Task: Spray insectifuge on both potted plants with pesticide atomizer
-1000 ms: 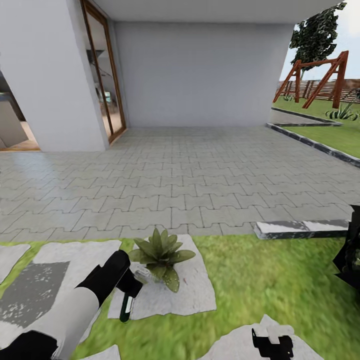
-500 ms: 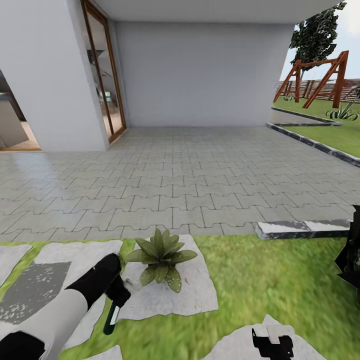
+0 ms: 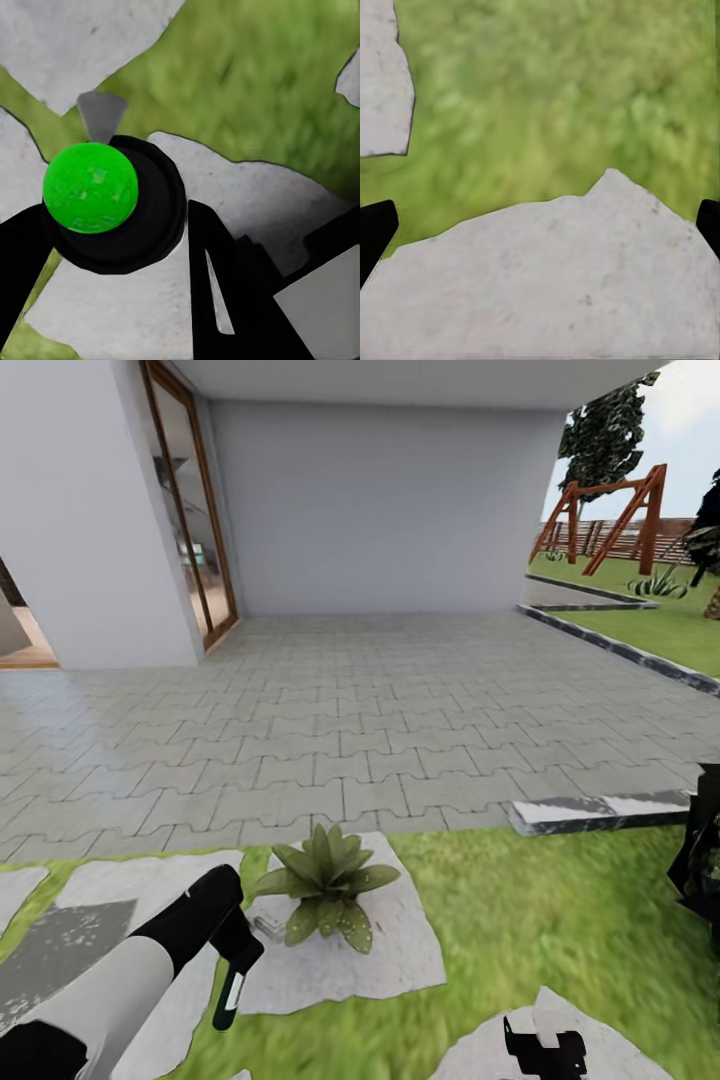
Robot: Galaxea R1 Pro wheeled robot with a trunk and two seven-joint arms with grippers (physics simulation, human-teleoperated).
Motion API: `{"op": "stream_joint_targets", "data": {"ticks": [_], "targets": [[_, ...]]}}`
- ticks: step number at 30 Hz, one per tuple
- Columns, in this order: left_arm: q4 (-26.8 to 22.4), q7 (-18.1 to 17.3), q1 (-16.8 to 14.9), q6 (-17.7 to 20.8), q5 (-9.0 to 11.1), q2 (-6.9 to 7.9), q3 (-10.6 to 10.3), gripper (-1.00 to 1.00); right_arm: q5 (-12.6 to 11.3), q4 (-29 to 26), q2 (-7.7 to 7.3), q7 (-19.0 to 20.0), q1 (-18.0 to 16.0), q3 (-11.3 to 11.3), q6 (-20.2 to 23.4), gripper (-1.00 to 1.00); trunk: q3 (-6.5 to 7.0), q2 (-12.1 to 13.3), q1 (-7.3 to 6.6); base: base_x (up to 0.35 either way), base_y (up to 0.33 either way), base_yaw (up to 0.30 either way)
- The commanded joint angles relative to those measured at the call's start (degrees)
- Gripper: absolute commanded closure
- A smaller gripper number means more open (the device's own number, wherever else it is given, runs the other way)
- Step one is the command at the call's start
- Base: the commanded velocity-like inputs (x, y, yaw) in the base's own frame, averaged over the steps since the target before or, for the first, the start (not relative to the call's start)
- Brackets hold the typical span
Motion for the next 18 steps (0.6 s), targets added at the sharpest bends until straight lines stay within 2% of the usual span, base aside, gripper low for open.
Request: {"op": "stream_joint_targets", "data": {"ticks": [1,6,11,14,16,17,18], "targets": [[0.0,-0.6,0.1,0.0,-0.5,0.08,-0.2,1.00,-0.1,0.1,-0.02,-0.4,-0.1,0.5,-0.1,-1.00,-0.05,0.0,0.00,0.099,0.282,-0.290],[0.6,-0.6,0.7,-0.5,-0.4,0.33,-2.0,1.00,-0.1,0.1,-0.02,-0.4,-0.1,0.5,-0.1,-1.00,-0.05,0.0,0.00,0.073,0.087,-0.258],[0.5,-0.7,1.4,-0.5,-0.4,0.74,-2.6,1.00,-0.1,0.1,-0.01,-0.4,-0.1,0.5,-0.1,-1.00,-0.05,0.0,0.00,0.004,0.004,-0.027],[0.0,-1.3,0.8,-0.3,-0.4,0.79,-2.6,1.00,-0.1,0.1,-0.01,-0.4,-0.1,0.5,-0.1,-1.00,-0.05,0.0,0.00,0.000,0.000,-0.002],[-0.1,-3.2,0.3,-0.1,-0.5,0.76,-2.4,1.00,-0.1,0.1,-0.01,-0.4,-0.1,0.5,-0.1,-1.00,-0.05,0.0,0.00,0.000,0.000,0.000],[-0.2,-6.2,-1.5,0.1,-0.8,0.51,-2.5,1.00,-0.1,0.1,-0.02,-0.4,-0.1,0.5,-0.1,-1.00,-0.05,0.0,0.00,0.000,0.000,0.000],[-0.3,-7.4,-2.7,0.2,-1.0,0.28,-2.6,1.00,-0.1,0.1,-0.01,-0.4,-0.1,0.5,-0.1,-1.00,-0.05,0.0,0.00,0.000,0.000,0.000]]}}
